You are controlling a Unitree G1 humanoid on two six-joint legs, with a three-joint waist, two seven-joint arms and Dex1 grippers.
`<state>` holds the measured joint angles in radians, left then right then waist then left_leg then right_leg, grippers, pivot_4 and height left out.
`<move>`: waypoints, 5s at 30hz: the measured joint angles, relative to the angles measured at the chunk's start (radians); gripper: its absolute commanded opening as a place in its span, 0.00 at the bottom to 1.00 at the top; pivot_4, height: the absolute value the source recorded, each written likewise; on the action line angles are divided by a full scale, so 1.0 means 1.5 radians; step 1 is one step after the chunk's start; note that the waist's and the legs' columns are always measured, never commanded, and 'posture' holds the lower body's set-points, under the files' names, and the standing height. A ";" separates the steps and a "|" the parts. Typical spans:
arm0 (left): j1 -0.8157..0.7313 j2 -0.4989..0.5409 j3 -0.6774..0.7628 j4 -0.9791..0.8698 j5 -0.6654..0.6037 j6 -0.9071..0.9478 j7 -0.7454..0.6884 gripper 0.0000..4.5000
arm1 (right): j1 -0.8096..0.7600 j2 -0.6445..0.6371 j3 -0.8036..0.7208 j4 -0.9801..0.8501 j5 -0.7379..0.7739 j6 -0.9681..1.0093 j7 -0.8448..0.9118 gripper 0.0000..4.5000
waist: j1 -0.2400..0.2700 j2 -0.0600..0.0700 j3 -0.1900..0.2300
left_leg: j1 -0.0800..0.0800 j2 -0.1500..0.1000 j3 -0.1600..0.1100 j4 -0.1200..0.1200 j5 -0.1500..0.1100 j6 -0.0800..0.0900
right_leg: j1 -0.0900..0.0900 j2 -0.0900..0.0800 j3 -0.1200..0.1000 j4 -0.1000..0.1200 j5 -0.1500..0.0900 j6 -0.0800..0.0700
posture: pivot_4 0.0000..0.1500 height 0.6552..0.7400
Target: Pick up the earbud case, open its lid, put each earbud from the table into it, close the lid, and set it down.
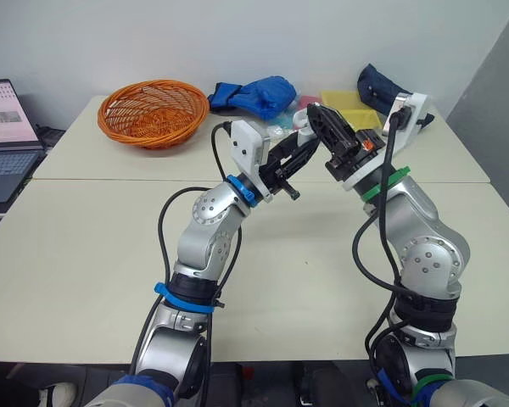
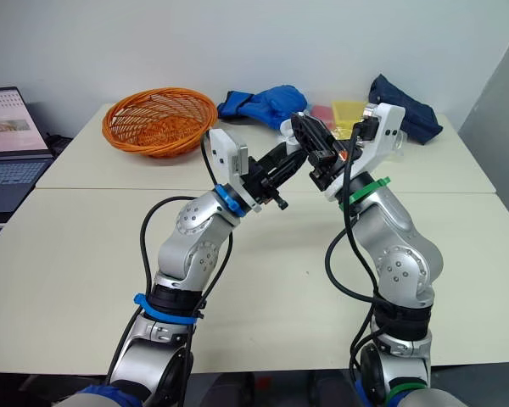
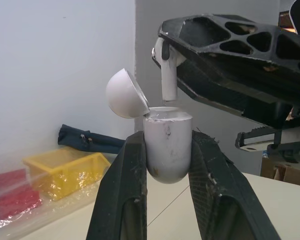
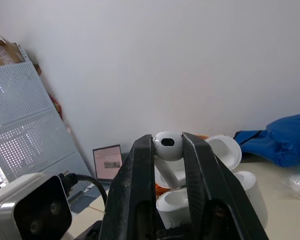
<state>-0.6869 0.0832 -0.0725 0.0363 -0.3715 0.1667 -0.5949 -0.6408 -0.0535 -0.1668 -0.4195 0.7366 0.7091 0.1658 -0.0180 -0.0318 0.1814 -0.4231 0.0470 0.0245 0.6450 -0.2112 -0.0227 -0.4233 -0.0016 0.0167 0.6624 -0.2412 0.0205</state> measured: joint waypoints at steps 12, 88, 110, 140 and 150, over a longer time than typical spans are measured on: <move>-0.001 0.001 -0.001 0.000 0.000 0.002 0.009 0.17 | 0.021 -0.004 0.022 0.009 -0.006 -0.034 0.002 0.09 | 0.000 0.000 0.000 | 0.000 0.000 0.000 0.000 0.000 0.000 | 0.000 0.000 0.000 0.000 0.000 0.000 | 1.00 1.00; -0.001 -0.002 0.002 0.010 0.040 -0.018 0.011 0.17 | 0.016 -0.012 0.072 0.019 -0.055 -0.054 -0.026 0.09 | 0.000 0.000 0.000 | 0.000 0.000 0.000 0.000 0.000 0.000 | 0.000 0.000 0.000 0.000 0.000 0.000 | 1.00 1.00; -0.001 -0.006 -0.003 0.019 0.044 -0.018 0.011 0.17 | 0.029 -0.043 0.084 0.002 -0.085 -0.052 -0.020 0.09 | 0.000 0.000 0.000 | 0.000 0.000 0.000 0.000 0.000 0.000 | 0.000 0.000 0.000 -0.001 0.000 0.000 | 1.00 1.00; -0.013 -0.010 0.012 0.022 0.058 -0.024 0.024 0.17 | 0.043 -0.066 0.082 0.000 -0.093 -0.044 -0.024 0.46 | 0.000 0.000 0.000 | 0.000 0.000 0.000 0.000 0.000 0.000 | 0.000 0.000 0.000 -0.001 0.000 0.000 | 1.00 1.00; -0.013 -0.009 0.011 0.021 0.053 -0.024 0.015 0.17 | 0.048 -0.113 0.075 -0.020 -0.079 -0.021 0.007 0.46 | 0.001 0.000 0.000 | -0.001 0.000 0.000 0.000 0.000 0.000 | 0.000 0.000 0.000 -0.001 0.000 0.000 | 1.00 1.00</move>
<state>-0.7064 0.0701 -0.0561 0.0682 -0.2924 0.1302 -0.5722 -0.5687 -0.2230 -0.0545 -0.4491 0.6176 0.6770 0.1765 -0.0165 -0.0318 0.1815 -0.4239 0.0470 0.0248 0.6446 -0.2113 -0.0227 -0.4234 -0.0018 0.0166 0.6604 -0.2412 0.0206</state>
